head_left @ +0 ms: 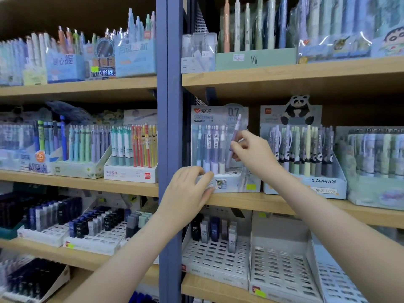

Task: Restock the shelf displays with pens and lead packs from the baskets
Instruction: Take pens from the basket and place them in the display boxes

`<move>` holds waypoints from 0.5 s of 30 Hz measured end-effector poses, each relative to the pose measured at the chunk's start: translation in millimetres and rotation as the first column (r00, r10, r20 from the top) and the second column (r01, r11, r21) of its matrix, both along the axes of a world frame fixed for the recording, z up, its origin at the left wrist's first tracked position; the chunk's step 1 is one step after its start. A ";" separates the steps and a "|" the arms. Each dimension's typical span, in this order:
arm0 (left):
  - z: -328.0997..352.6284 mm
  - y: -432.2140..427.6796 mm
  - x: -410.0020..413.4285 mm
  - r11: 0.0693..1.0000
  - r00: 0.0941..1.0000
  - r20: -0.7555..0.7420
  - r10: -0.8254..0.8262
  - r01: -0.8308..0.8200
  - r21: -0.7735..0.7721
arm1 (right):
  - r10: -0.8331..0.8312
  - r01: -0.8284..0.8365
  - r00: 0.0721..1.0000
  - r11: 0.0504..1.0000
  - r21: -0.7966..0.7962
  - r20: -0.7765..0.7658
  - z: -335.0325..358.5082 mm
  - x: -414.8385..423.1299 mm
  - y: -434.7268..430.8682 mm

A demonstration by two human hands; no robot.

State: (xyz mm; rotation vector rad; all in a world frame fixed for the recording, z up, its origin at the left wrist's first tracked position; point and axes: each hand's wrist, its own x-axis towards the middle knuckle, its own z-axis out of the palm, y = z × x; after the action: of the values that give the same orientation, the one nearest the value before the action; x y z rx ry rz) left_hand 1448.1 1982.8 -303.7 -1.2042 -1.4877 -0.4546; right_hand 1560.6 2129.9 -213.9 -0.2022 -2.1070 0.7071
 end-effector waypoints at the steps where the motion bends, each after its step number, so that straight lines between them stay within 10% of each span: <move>1: -0.8 -0.5 0.1 1.000 1.000 -0.003 -0.004 0.004 -0.001 | -0.001 0.001 0.999 1.000 0.013 0.043 0.4 -2.1 0.3; 15: -6.8 0.7 2.6 1.000 0.999 0.049 -0.005 0.004 0.018 | -0.063 0.039 0.955 0.995 0.088 0.288 -9.7 -17.0 7.9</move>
State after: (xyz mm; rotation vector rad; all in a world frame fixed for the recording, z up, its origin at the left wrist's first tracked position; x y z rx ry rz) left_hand 1450.7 1983.5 -310.5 -1.1900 -1.5197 -0.5025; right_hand 1543.6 2137.8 -223.6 -0.3321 -2.3966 0.5871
